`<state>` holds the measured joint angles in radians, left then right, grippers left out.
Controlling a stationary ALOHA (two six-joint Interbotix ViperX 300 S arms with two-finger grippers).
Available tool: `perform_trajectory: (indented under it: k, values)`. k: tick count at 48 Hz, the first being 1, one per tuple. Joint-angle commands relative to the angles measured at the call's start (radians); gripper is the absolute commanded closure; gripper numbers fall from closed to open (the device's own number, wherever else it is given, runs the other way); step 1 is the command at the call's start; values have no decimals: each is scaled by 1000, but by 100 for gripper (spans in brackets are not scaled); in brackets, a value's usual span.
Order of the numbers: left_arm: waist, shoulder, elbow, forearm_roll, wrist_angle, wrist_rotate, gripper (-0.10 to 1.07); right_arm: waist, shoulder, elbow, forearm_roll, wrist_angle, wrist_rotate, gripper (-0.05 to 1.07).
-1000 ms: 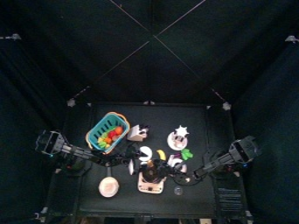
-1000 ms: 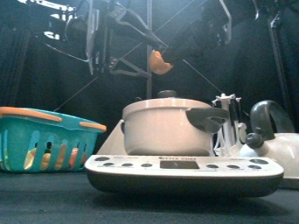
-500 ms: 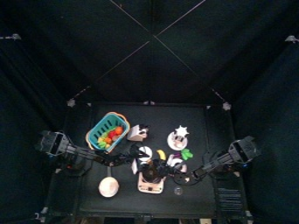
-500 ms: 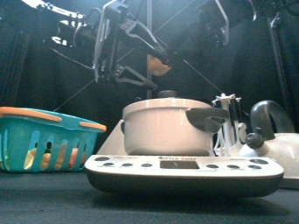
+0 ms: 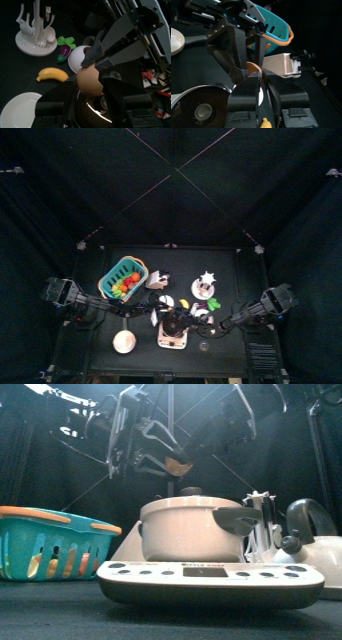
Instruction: Grabb eggshell half from table
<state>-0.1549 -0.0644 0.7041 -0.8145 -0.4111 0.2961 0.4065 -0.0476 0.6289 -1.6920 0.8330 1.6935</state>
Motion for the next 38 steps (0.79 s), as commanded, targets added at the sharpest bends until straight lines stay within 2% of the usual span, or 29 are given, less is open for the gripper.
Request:
perform_trajectory:
  k: [1,26,38]
  values:
    - [3,-20,-5,-3,-3,2,24,2,-18,-20,-5,6,0,42]
    - [17,-61,46,-20,-2,2,24,37,-86,26,-5,69,3,39]
    - [20,-64,54,-20,-2,2,24,40,-87,40,41,72,-2,39]
